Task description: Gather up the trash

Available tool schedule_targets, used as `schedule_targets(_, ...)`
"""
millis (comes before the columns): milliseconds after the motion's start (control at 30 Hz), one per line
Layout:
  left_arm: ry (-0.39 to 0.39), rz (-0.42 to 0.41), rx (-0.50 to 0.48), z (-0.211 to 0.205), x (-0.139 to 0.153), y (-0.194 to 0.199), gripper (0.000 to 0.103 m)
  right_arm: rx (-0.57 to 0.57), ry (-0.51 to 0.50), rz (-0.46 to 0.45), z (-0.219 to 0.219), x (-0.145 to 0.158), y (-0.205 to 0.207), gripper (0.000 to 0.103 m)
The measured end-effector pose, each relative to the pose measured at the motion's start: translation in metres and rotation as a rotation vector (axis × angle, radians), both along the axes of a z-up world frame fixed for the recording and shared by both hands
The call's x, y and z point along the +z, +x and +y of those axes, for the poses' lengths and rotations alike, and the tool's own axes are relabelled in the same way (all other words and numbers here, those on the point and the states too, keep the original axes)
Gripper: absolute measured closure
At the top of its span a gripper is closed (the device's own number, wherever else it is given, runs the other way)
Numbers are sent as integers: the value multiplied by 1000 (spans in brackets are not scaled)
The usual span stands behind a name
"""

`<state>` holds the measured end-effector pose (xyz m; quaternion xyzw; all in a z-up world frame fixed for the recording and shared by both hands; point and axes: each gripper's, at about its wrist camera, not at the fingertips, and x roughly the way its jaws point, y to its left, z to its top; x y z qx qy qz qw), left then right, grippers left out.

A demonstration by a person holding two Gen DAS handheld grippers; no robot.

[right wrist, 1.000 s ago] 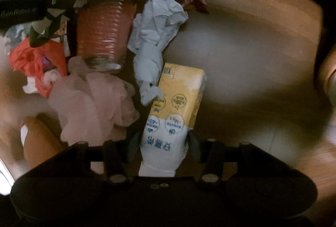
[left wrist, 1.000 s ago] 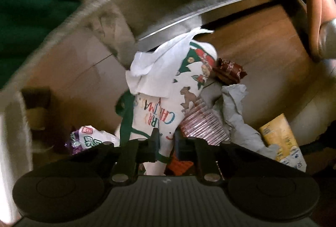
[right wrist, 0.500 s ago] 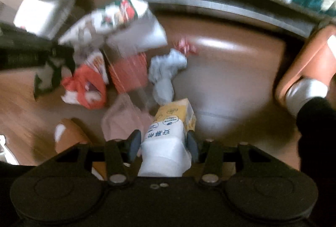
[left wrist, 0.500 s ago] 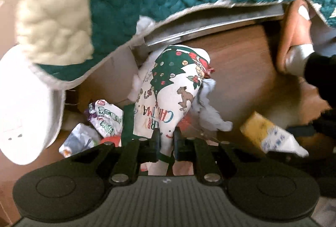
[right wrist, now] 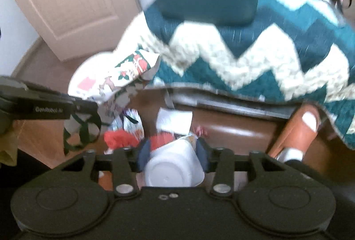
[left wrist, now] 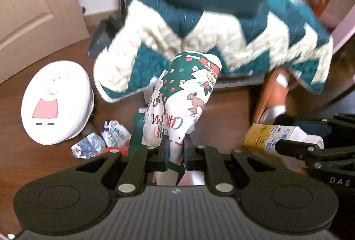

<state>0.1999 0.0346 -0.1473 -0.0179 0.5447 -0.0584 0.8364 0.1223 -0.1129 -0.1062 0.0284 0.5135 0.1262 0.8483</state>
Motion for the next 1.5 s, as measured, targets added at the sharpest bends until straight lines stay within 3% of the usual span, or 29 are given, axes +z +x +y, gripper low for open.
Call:
schedule_targets(33, -10, -19, 16, -1, 9, -5, 91, -5, 8, -15, -3, 10, -2, 101)
schedule_targets(167, -20, -92, 37, -5, 38, -21, 91, 9, 11, -38, -10, 29, -6, 103)
schedule_targets(233, -22, -119, 43, -8, 49, -30, 91, -1, 18, -43, -16, 29, -3, 98)
schedule_targets(300, -28, -138, 54, -6, 52, -36, 91, 1, 76, -6, -26, 29, -2, 92)
schedule_targets(433, -40, -144, 86, 2, 42, -47, 91, 14, 84, 51, -29, 5, 1, 86)
schedule_targets(600, -71, -109, 117, 9, 11, -42, 91, 100, 35, 194, -10, -52, 11, 75)
schedule_targets(800, -86, -65, 143, 21, -27, -7, 91, 186, -41, 371, 18, -149, 37, 62)
schedule_targets(900, -88, -76, 162, 32, -35, 12, 91, 190, -58, 475, 27, -198, 48, 60)
schedule_targets(1000, -85, -71, 203, 44, -46, 25, 91, 134, -65, 586, 26, -250, 53, 60)
schedule_targets(1167, -114, -34, 280, 59, -58, 37, 91, -53, -22, 766, 1, -324, 48, 60)
schedule_targets(1300, -132, 0, 303, 58, -66, 43, 91, -186, 11, 810, -12, -354, 46, 59)
schedule_targets(1333, -137, 9, 302, 57, -68, 44, 91, -186, -5, 810, -11, -358, 45, 59)
schedule_targets(1400, -135, 24, 296, 55, -72, 45, 91, -178, -48, 784, -7, -362, 43, 48)
schedule_targets(1500, -133, 42, 290, 53, -76, 46, 91, -155, -95, 766, -1, -363, 39, 47)
